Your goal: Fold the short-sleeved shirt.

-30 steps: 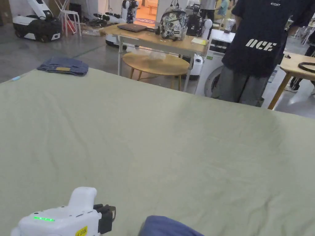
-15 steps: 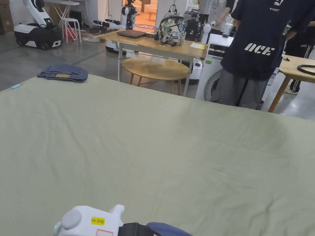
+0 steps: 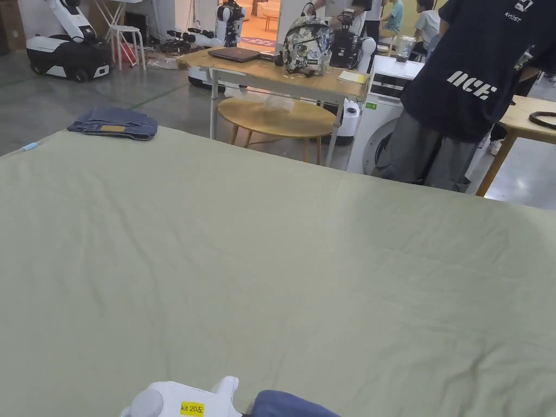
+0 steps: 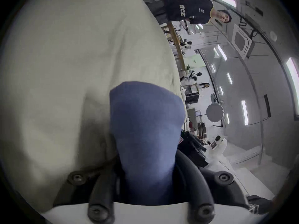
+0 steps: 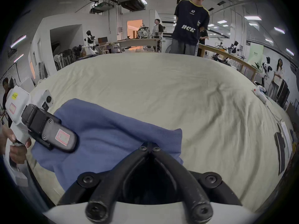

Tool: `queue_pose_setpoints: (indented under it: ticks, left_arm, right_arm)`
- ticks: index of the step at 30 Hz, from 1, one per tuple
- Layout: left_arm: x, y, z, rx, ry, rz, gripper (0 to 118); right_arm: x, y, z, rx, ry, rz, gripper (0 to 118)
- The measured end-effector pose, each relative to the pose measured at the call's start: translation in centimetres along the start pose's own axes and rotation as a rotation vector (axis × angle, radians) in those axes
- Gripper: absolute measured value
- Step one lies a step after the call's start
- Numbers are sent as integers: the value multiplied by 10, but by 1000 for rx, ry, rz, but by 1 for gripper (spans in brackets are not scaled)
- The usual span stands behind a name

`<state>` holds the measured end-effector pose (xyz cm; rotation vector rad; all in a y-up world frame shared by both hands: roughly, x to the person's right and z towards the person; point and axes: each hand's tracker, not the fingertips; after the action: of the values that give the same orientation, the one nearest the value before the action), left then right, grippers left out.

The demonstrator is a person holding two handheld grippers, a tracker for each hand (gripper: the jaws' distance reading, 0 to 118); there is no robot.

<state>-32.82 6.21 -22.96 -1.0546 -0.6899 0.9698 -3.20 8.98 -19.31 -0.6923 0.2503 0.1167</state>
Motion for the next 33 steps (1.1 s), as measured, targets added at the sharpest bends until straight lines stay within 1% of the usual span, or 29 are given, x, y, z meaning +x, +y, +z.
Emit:
queue_pose_setpoints:
  ticks: [2, 4, 9, 12, 17, 22, 24, 27, 29, 33]
  left_arm:
    - [5, 1, 5, 0, -23, -3, 16]
    - [7, 5, 12, 4, -37, -16, 16]
    - [22, 15, 47, 28, -53, -26, 16]
    - [20, 26, 82, 51, -31, -33, 16]
    - [17, 41, 167, 101, 70, -54, 16]
    - [2, 63, 270, 120, 223, -61, 16]
    - [-3, 72, 314, 147, 280, -63, 16]
    - [-13, 88, 380, 177, 321, -50, 16]
    - [-19, 96, 419, 186, 383, -26, 16]
    - [-24, 96, 456, 205, 511, 21, 16]
  right_arm:
    - [-2, 2, 2, 11, -10, 27, 0]
    - [-4, 5, 5, 21, -7, 36, 0]
    - [-14, 25, 17, 98, -6, 28, 0]
    - [-20, 41, 22, 134, 2, 33, 0]
    - [-28, 66, 22, 177, 12, 44, 0]
    - [-32, 77, 17, 195, 16, 56, 0]
    - [-34, 78, 15, 192, 16, 58, 0]
    - [-38, 78, 14, 180, 13, 64, 0]
    - [-40, 77, 11, 164, 12, 70, 0]
    - [-43, 77, 10, 143, 6, 66, 0]
